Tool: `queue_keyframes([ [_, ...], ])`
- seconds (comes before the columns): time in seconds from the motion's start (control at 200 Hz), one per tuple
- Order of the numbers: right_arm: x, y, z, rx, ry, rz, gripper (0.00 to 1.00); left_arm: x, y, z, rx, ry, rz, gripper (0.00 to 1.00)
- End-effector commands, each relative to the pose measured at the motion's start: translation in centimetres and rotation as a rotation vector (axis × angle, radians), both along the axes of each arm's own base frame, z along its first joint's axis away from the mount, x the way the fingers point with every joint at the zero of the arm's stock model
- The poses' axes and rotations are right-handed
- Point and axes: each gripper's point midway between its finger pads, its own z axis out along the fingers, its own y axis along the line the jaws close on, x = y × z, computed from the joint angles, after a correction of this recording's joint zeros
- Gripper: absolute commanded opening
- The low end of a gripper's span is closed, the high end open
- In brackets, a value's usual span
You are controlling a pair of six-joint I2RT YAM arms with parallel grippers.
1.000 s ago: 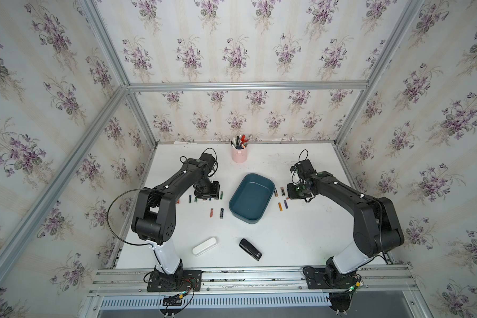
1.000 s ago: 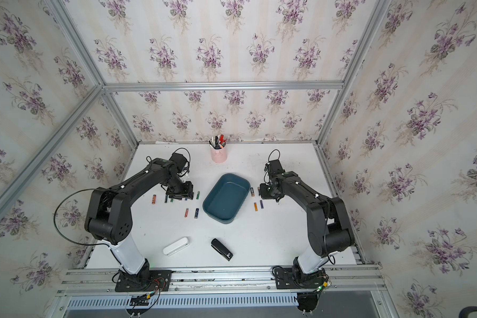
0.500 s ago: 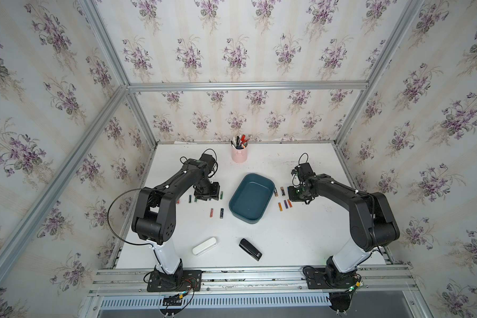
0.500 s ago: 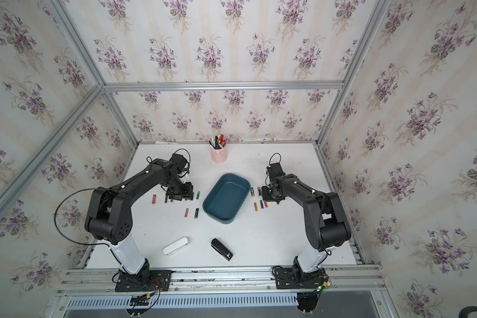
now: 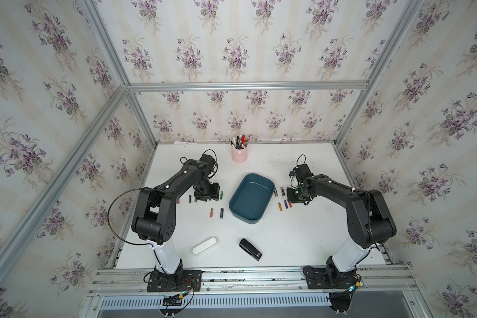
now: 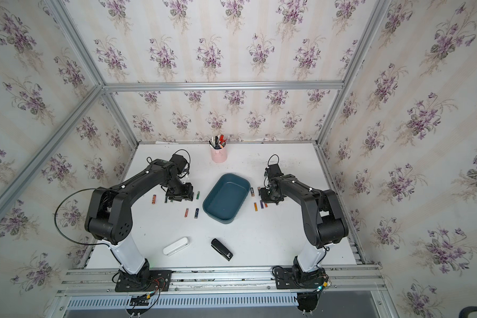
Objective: Take the batteries out of the storage box
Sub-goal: Place the battery at the center of the board, then reset both arms
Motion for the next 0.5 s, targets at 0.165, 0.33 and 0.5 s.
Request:
queue_keyframes([
  [0.165, -0.6, -0.4, -1.2, -0.036, 0.037, 0.005, 0.25, -0.7, 0.2, -0.3, 0.005, 0.017, 0.0, 0.59],
  [0.33, -0.6, -1.0, -1.5, -0.069, 0.042, -0.006, 0.22, -0.8, 0.2, -0.5, 0.006, 0.022, 0.002, 0.59],
  [0.5, -0.6, -1.1, -1.7, -0.079, 0.045, -0.008, 0.19, -0.7, 0.2, -0.4, 0.005, 0.021, 0.001, 0.59],
])
